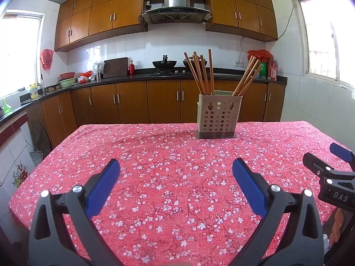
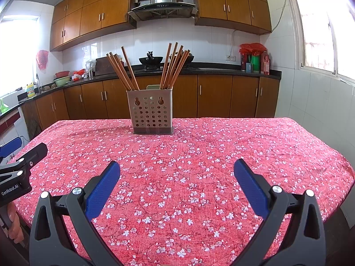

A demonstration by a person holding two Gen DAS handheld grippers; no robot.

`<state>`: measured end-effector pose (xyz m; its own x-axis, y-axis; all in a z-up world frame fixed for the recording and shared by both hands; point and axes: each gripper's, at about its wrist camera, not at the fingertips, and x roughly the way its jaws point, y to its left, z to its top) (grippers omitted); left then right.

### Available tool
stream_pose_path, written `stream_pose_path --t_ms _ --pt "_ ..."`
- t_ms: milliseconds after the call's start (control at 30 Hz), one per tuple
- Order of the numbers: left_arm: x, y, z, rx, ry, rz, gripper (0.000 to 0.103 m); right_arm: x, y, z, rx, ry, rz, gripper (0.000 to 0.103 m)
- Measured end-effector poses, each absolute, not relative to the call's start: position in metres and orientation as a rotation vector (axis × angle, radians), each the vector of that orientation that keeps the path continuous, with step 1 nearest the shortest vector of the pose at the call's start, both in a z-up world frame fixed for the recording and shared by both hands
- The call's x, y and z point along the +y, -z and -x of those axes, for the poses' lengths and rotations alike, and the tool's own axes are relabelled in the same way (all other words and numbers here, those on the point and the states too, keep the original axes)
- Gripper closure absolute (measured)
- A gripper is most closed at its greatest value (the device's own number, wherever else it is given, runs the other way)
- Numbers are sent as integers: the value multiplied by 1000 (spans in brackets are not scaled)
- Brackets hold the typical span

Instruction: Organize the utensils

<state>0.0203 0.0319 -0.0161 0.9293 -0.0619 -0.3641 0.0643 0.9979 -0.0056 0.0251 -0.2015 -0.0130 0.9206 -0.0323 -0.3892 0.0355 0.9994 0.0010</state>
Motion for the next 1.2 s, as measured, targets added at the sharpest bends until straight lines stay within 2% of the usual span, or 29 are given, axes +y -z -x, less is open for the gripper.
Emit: stream_pose_path --t_ms 1200 --pt "34 23 -22 379 65 -4 4 -200 17 -27 409 39 -19 2"
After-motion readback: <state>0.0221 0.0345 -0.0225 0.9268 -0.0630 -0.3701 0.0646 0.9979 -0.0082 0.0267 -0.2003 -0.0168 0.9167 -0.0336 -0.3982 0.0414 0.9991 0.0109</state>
